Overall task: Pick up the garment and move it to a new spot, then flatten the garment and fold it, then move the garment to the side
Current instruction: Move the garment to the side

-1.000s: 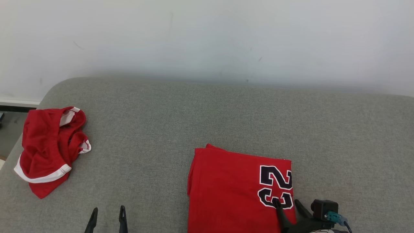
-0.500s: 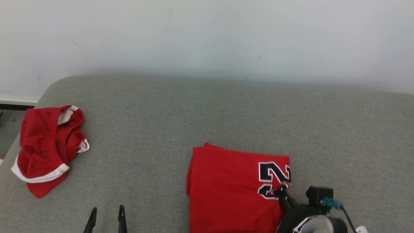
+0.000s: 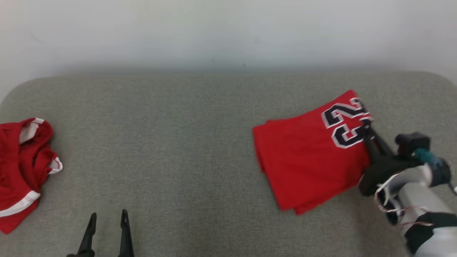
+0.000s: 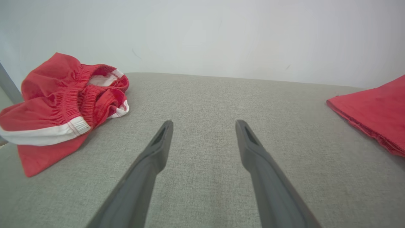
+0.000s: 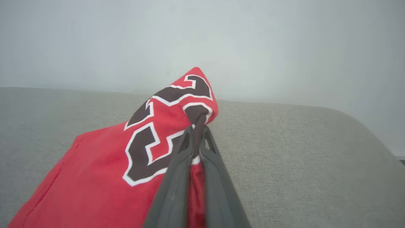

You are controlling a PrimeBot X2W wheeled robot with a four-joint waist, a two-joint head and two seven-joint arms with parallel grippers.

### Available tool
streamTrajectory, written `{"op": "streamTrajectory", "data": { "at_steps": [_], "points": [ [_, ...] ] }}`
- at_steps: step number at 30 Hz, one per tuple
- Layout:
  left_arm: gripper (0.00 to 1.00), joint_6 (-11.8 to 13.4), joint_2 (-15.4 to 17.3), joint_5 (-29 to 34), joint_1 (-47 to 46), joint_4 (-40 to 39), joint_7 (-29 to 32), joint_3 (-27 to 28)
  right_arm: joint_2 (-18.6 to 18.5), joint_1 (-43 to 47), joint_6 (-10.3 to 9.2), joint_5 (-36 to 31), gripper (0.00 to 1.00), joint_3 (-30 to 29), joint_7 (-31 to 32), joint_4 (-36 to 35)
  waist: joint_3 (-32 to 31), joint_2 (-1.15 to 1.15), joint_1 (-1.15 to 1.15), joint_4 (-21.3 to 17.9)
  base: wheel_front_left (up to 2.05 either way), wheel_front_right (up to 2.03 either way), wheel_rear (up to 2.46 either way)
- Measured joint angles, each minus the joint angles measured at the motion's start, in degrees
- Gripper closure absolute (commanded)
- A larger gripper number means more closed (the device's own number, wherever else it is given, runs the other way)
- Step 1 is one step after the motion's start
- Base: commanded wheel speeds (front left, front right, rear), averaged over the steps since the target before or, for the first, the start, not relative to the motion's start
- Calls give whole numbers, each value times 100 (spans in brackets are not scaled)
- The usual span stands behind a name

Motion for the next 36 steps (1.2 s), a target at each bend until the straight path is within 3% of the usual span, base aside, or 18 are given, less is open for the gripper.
{"op": "streamTrajectory", "data": {
  "at_steps": [19,28,33,34,35,36],
  "points": [
    [0,-343,3,409,-440,-328,-4,461,-1929,-1347,0,-208,100,365,0,554,980,1,1,-375,0,0,0],
    [0,-396,2,475,-433,-482,-4,623,-2190,-1858,1,-261,100,532,0,894,1127,0,0,-448,0,0,0],
    [0,-399,2,490,-424,-494,-4,634,-2135,-2037,0,-301,100,483,0,1150,1157,0,-1,-474,0,0,0],
    [0,-399,2,490,-425,-489,-3,634,-2118,-2040,0,-330,61,479,0,1171,1164,0,0,-474,0,0,0],
    [0,-399,3,490,-426,-488,-4,634,-2105,-2040,0,-360,5,471,0,1185,1171,0,0,-473,0,0,0],
    [0,-399,2,490,-428,-488,-4,626,-2102,-2041,0,-382,0,458,0,1198,1176,0,0,-469,0,0,0]
  ]
}}
